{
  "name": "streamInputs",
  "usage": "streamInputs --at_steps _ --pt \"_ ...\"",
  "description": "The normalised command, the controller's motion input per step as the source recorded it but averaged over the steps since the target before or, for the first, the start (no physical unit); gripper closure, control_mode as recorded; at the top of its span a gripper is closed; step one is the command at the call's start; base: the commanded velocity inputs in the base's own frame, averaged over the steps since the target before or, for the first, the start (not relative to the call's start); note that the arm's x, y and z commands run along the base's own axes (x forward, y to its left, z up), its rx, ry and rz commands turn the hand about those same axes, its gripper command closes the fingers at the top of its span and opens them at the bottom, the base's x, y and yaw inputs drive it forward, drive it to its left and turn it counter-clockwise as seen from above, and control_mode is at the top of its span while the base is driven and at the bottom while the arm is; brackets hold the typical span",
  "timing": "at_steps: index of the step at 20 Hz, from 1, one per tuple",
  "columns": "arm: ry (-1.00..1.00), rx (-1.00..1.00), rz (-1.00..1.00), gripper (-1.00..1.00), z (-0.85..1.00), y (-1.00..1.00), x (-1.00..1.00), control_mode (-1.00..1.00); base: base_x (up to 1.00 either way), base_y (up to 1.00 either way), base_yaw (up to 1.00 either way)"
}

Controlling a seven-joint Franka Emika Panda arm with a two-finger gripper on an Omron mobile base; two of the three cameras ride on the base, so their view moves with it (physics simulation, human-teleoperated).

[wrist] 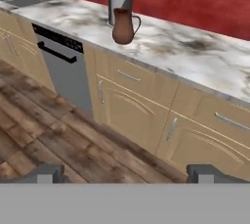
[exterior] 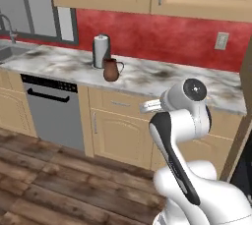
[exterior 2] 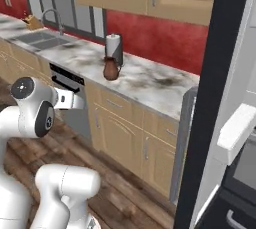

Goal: Move the boxed food and garlic from the top shelf to the second highest shelf to make space. Then, place the pitcher from the counter on the cleared top shelf.

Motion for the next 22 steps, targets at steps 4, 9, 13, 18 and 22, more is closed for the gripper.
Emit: streamInputs --at_steps 4,9,13,18,22 --pt "0.00 0.00 0.00 -1.00 0.00 0.00 0.00 1.00 1.00 0.22 -0.22" --pt "0.00 0.00 0.00 -1.00 0.00 0.00 0.00 1.00 1.00 0.29 -0.20" --pt "0.00 0.00 0.00 -1.00 0.00 0.00 0.00 1.00 0.95 0.39 -0.18" --pt "0.00 0.00 0.00 -1.00 0.00 0.00 0.00 1.00 0.84 0.40 -0.17" --pt "0.00 0.00 0.00 -1.00 0.00 0.00 0.00 1.00 0.71 0.27 -0.12"
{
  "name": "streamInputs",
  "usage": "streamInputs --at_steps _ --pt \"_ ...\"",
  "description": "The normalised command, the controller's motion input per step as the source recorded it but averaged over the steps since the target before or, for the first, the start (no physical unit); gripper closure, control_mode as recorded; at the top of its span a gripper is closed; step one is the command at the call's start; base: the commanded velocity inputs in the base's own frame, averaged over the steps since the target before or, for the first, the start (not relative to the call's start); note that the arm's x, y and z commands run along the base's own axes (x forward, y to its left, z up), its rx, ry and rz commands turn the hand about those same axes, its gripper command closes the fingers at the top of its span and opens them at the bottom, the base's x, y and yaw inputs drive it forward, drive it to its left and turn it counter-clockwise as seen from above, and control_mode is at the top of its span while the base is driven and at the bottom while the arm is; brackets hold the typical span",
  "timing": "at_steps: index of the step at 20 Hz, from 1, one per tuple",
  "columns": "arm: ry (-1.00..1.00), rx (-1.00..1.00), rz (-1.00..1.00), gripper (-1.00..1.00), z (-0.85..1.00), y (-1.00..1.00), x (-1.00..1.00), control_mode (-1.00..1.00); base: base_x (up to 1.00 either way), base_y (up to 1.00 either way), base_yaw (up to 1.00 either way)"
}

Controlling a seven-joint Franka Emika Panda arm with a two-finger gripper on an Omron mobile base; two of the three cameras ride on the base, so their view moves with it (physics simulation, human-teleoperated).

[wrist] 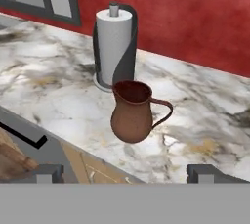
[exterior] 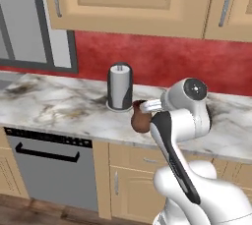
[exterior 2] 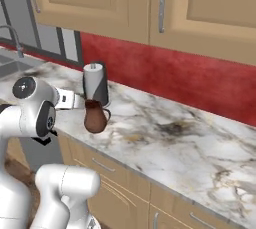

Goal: Move the boxed food and garlic from the top shelf to the second highest shelf to make space. Then, place the pitcher from the counter on the cleared top shelf.

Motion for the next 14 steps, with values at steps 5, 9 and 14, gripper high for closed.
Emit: streamInputs --at_steps 5,9,14 --pt "0.00 0.00 0.00 -1.00 -0.01 -0.01 0.30 -1.00 0.24 0.02 -0.01" --pt "0.00 0.00 0.08 -1.00 -0.10 -0.33 0.51 -1.00 0.00 0.00 0.00" --pt "0.00 0.00 0.26 -1.00 -0.21 -0.35 0.56 -1.00 0.00 0.00 0.00"
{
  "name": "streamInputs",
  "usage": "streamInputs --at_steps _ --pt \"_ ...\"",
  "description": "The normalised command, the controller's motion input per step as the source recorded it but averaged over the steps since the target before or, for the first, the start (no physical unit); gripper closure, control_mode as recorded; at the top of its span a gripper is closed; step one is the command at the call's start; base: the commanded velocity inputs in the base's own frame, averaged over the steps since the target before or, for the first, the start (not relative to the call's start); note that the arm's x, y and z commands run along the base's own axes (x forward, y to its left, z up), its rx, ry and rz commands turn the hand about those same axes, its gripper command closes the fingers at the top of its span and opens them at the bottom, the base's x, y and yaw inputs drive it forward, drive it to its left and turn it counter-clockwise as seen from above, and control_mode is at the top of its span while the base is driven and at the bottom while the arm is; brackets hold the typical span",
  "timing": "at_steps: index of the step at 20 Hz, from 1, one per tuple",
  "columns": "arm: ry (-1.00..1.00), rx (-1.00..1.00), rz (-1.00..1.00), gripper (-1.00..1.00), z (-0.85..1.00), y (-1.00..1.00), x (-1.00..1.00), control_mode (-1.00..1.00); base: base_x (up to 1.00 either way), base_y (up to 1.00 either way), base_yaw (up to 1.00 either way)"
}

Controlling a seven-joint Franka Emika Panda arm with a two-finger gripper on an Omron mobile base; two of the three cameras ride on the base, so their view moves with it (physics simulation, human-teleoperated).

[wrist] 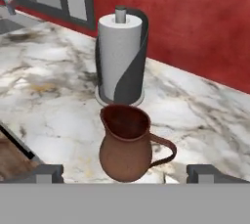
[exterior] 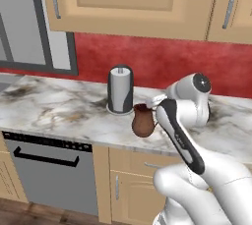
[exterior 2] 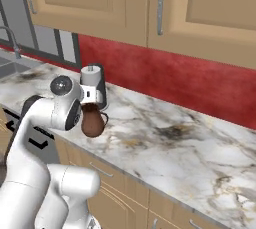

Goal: Move the boxed food and garlic from the top shelf to the second highest shelf to make space. Then, place the pitcher from the counter on the cleared top shelf.

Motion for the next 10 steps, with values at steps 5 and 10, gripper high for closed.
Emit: streamInputs --at_steps 5,10 --pt "0.00 -0.01 0.36 -1.00 -0.30 -0.16 0.46 -1.00 0.00 0.00 0.00" --pt "0.01 -0.15 0.37 -1.00 -0.22 -0.14 0.08 -1.00 0.00 0.00 0.00"
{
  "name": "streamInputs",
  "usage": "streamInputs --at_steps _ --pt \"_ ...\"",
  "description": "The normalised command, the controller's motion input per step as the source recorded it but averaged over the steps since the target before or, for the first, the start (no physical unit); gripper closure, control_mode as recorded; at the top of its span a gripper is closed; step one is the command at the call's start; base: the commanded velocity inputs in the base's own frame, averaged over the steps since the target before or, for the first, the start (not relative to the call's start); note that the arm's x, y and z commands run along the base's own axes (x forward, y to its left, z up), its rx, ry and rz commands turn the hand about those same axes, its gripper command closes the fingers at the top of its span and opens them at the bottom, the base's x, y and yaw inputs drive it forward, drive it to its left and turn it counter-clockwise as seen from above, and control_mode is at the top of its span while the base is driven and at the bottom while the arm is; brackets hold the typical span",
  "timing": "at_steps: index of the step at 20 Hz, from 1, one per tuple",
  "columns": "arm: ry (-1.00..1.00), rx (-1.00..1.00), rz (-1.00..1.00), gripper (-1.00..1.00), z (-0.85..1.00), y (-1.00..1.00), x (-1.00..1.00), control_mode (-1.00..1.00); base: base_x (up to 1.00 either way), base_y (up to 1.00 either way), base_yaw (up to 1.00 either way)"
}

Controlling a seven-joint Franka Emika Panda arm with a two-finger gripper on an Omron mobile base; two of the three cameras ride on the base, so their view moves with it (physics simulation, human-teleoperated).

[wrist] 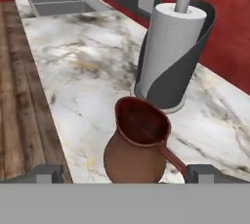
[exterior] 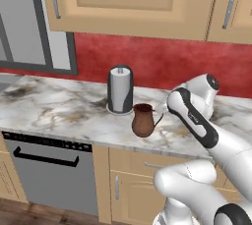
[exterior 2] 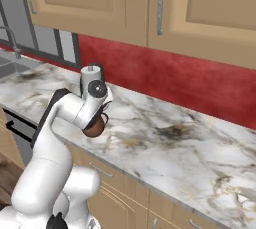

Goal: Move the boxed food and garlic from the top shelf to the second highest shelf to make space. Then, place the pitcher from the counter on the cleared top shelf.

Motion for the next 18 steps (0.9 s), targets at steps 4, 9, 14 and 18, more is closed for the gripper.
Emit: streamInputs --at_steps 4,9,14,18 --pt "0.08 -0.26 0.32 -1.00 0.00 -0.21 -0.04 -1.00 0.00 0.00 0.00" --pt "0.03 -0.13 0.31 -1.00 -0.09 -0.35 0.00 -1.00 0.00 0.00 0.00" --pt "-0.04 0.00 0.17 -1.00 -0.59 -0.11 0.00 -1.00 0.00 0.00 0.00" --pt "-0.09 0.00 0.05 -1.00 -0.68 0.00 0.01 -1.00 0.00 0.00 0.00"
